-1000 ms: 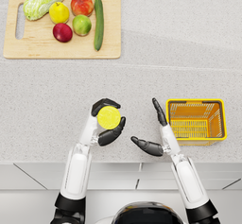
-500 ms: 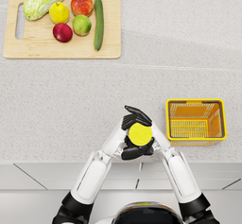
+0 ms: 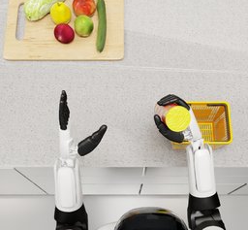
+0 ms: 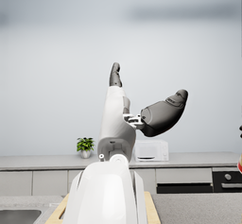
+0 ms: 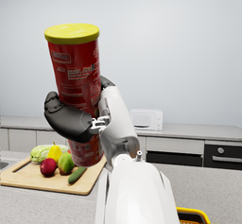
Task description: Pick up the red potato chip and place it into the yellow basket
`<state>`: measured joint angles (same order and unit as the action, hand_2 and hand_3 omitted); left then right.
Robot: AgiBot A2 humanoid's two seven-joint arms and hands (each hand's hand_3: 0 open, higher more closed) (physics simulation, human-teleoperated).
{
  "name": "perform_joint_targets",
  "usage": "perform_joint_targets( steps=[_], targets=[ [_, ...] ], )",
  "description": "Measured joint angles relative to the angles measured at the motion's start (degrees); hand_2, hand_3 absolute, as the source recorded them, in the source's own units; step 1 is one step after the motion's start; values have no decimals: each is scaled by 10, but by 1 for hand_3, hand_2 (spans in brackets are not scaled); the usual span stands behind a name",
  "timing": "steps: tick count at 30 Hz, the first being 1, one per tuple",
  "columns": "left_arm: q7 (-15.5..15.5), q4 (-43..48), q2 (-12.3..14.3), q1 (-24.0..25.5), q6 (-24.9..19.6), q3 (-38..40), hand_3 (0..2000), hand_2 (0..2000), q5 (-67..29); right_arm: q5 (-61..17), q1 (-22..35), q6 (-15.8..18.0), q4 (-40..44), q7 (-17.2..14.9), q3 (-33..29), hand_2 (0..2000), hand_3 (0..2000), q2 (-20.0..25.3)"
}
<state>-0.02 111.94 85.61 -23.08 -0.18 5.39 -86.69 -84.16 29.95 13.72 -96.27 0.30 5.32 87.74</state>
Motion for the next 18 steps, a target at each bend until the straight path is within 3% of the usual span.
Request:
perform_joint_targets(
  steps=[3, 8, 11, 14, 15, 16, 18],
  targets=[
    [0, -22, 9, 16, 1, 73, 0, 0, 0, 0, 9, 7, -19, 0, -72, 2000, 2000, -4],
    [0, -47, 6, 17, 2, 116, 0, 0, 0, 1, -2, 28, -27, 0, -166, 2000, 2000, -6],
    [0, -51, 3, 15, 2, 131, 0, 0, 0, 1, -27, 11, -25, -112, -192, 2000, 2000, 0],
    [0, -51, 1, 15, 2, 132, 0, 0, 0, 0, -49, -7, -22, -168, -202, 2000, 2000, 6],
    [0, -51, 0, 15, 2, 131, 0, 0, 0, 0, -55, -6, -23, -177, -205, 639, 1673, 7],
    [0, -50, 0, 16, 2, 130, 0, 0, 0, 1, -59, -26, -24, -185, -206, 0, 1347, 9],
    [0, -50, -1, 17, 2, 125, 0, 0, 0, 1, -63, -67, -26, -194, -209, 0, 693, 9]
  ],
)
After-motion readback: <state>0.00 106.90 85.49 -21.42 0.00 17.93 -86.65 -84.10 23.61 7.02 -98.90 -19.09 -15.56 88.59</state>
